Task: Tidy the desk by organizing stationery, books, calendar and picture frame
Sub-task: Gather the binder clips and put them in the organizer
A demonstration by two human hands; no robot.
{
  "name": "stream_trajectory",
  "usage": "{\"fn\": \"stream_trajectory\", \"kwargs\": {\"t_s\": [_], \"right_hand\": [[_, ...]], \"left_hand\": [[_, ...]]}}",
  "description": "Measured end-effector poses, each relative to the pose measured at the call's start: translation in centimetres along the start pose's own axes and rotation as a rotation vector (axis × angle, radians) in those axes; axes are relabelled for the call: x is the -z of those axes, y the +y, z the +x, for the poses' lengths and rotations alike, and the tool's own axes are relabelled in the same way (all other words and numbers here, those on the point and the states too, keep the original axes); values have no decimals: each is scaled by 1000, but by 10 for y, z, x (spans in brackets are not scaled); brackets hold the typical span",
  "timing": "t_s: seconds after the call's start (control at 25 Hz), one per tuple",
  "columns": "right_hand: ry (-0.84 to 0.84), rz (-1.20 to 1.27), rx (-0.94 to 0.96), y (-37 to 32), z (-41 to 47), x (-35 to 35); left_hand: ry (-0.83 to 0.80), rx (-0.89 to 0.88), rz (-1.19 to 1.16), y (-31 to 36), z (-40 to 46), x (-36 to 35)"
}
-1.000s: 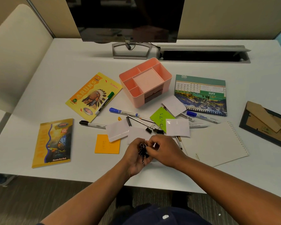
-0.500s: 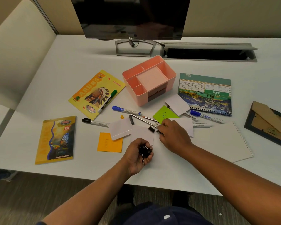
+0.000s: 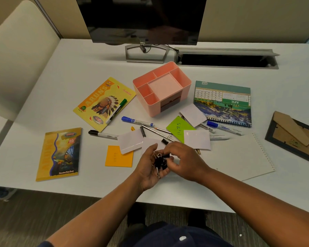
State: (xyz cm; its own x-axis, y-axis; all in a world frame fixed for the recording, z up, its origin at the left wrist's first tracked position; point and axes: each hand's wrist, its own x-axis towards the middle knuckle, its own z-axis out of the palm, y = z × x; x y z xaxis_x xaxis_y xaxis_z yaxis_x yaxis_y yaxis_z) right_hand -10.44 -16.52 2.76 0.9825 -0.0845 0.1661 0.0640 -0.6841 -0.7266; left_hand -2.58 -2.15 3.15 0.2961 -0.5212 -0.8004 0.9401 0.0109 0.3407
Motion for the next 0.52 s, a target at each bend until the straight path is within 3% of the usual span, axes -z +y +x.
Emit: {"fn": "stream_trajectory", "kwargs": {"t_s": [0.24,0.36,0.44,0.52], "right_hand": [[14,-12,33,9,-16,-5],[77,-143,-202,24,-17,-3],[-24,-292,-397,31,-16,1],[-156,-429,-469,36,-17,2]], "left_hand": [[44,-32,22,-4,1,3],[85,-56,26,-3,0,5],[103,-59,19,-4,-1,5],[119,-54,21,-5,-1,6]]}}
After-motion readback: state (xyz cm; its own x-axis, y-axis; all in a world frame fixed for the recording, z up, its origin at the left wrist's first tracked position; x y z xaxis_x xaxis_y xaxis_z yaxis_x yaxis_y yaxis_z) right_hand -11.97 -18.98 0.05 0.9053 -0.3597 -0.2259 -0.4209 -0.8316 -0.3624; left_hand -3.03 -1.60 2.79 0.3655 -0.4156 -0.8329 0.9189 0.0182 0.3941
